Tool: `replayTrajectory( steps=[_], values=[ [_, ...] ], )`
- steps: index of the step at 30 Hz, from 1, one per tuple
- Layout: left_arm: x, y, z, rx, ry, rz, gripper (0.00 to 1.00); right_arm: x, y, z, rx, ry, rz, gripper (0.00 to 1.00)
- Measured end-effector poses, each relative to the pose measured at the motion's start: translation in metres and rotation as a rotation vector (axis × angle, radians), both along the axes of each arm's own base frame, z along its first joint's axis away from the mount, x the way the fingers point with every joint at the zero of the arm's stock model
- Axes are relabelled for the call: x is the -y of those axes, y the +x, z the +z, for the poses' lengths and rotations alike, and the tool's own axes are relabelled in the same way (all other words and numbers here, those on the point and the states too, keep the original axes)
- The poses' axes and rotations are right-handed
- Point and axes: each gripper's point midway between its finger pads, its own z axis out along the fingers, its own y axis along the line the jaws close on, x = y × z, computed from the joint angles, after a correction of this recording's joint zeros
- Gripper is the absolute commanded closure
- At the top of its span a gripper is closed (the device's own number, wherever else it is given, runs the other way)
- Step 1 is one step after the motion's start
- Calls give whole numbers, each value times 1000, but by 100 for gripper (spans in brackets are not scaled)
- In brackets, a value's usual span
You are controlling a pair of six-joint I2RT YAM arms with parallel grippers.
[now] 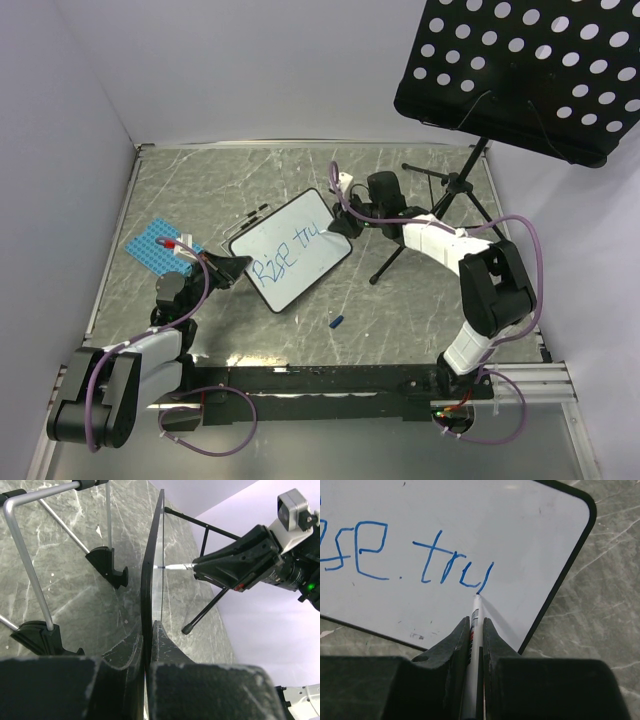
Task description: Write a sentence on the whiteboard
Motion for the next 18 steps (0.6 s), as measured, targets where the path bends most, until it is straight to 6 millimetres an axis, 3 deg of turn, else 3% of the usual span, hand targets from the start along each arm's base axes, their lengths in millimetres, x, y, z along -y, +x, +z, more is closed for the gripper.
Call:
replayTrajectory(
  steps=[10, 18],
  values=[
    [0, 0, 0, 0, 1, 1, 99, 3, -16, -8, -48, -11, 22, 100],
    [-1, 0, 0, 0, 1, 5, 99, -8, -30, -10, -72, -14, 63, 100]
  ],
)
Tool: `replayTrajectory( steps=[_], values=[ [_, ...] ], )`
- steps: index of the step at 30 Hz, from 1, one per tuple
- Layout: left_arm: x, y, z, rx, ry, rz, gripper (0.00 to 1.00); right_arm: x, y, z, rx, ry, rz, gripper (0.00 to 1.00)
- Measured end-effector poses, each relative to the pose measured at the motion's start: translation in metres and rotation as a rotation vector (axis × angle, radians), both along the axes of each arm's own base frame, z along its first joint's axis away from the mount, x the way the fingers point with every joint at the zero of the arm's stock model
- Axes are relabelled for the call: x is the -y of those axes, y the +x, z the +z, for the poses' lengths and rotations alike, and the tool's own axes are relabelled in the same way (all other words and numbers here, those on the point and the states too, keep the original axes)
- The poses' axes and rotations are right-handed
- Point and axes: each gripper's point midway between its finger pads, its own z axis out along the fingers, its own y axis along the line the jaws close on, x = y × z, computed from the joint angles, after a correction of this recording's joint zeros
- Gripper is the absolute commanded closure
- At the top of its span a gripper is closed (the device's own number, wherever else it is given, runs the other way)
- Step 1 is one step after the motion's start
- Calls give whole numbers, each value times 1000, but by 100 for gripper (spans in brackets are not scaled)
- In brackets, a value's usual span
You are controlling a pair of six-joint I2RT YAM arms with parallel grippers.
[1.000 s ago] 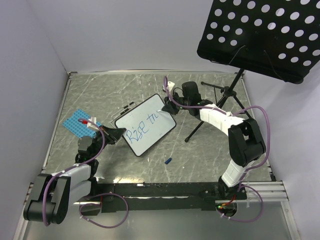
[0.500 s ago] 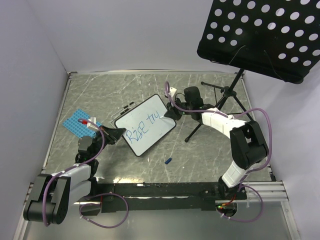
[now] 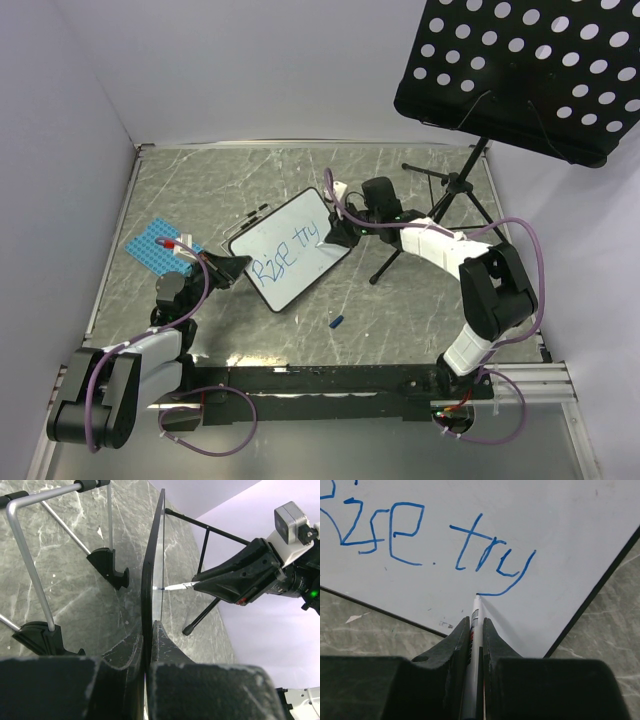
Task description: Write a sentence on the whiteboard
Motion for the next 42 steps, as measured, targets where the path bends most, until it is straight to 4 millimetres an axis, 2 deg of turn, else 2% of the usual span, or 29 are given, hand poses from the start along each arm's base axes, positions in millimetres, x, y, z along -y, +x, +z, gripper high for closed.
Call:
replayTrajectory(
  steps=[8, 20, 29, 31, 39, 42],
  values=[
    [-1, 1, 1, 3, 1, 5, 99, -5, -2, 2, -9, -1, -2, 100],
    [0, 0, 3, 18, 5, -4, 99, -5, 20, 26, 50, 12, -55, 100],
    [0, 0, 3, 19, 7, -4, 99, 12, 32, 31, 35, 31, -105, 100],
    [0, 0, 3, 19, 7, -4, 99, 13, 29, 35, 29, 45, -97, 100],
    [0, 0, 2, 15, 7, -4, 99, 3, 5, 77, 48, 155, 0, 100],
    [0, 0, 1, 14, 7, -4, 99, 0, -5, 80, 33, 179, 38, 100]
  ],
)
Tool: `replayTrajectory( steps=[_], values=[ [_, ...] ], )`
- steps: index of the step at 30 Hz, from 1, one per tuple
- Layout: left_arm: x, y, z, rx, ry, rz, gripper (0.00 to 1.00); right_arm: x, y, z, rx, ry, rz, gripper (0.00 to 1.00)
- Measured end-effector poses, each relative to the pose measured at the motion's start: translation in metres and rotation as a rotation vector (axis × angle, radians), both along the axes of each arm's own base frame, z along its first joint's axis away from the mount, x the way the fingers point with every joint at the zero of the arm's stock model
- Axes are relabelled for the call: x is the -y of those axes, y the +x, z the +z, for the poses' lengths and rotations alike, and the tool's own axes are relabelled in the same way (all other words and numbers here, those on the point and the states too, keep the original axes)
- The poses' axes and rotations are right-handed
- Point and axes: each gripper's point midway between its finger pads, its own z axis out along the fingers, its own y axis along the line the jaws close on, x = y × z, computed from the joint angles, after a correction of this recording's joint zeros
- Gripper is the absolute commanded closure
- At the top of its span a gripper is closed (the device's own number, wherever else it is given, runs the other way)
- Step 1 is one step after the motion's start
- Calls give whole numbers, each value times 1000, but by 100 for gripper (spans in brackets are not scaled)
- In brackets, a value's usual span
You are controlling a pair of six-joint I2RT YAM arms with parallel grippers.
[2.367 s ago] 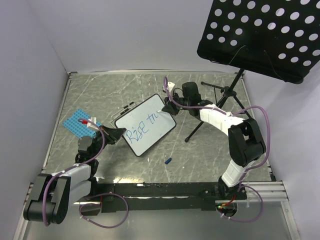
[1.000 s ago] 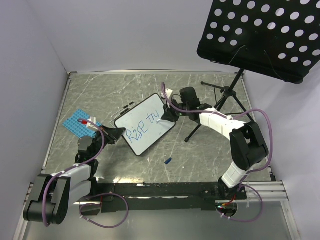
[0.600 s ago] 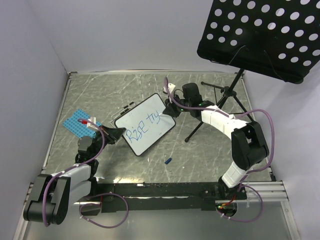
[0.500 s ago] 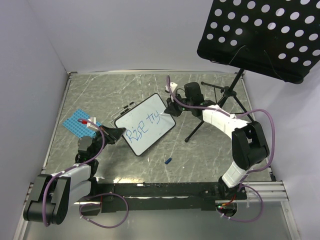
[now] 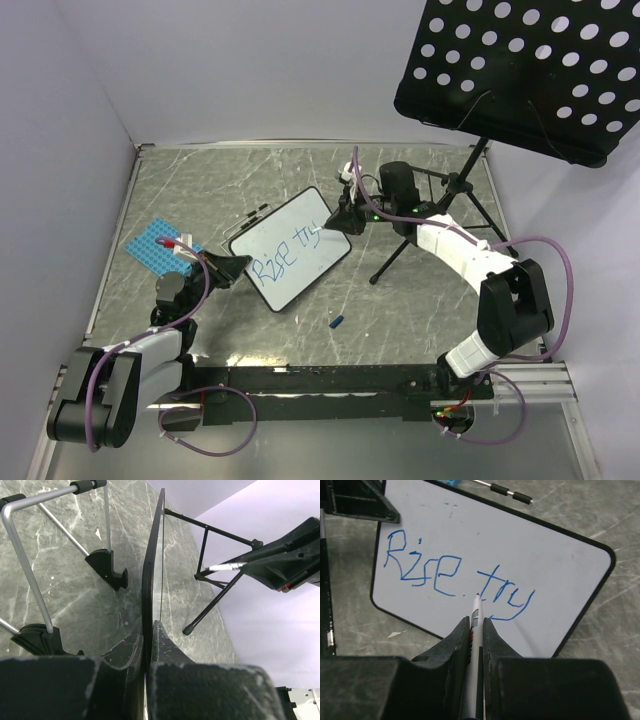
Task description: Write a sentence on the whiteboard
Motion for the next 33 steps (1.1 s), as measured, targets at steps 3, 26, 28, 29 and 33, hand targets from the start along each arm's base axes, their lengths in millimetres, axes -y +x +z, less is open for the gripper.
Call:
replayTrajectory(
  steps=[3, 26, 28, 29, 33],
  values=[
    [0, 0, 0, 1, 0, 0, 99, -1, -9, -6, -30, 9, 29, 100],
    [-2, -6, 19, 35, -29, 12, 99, -8, -41, -11, -78, 22, 100, 100],
    [-2, -6, 19, 33, -30, 13, 99, -7, -41, -7, -69, 25, 100, 100],
    [-2, -6, 19, 32, -31, 14, 99, -7, -42, -5, -63, 28, 100, 100],
    [-2, -6, 19, 31, -32, 16, 99, -7, -44, 2, -45, 35, 103, 100]
  ],
)
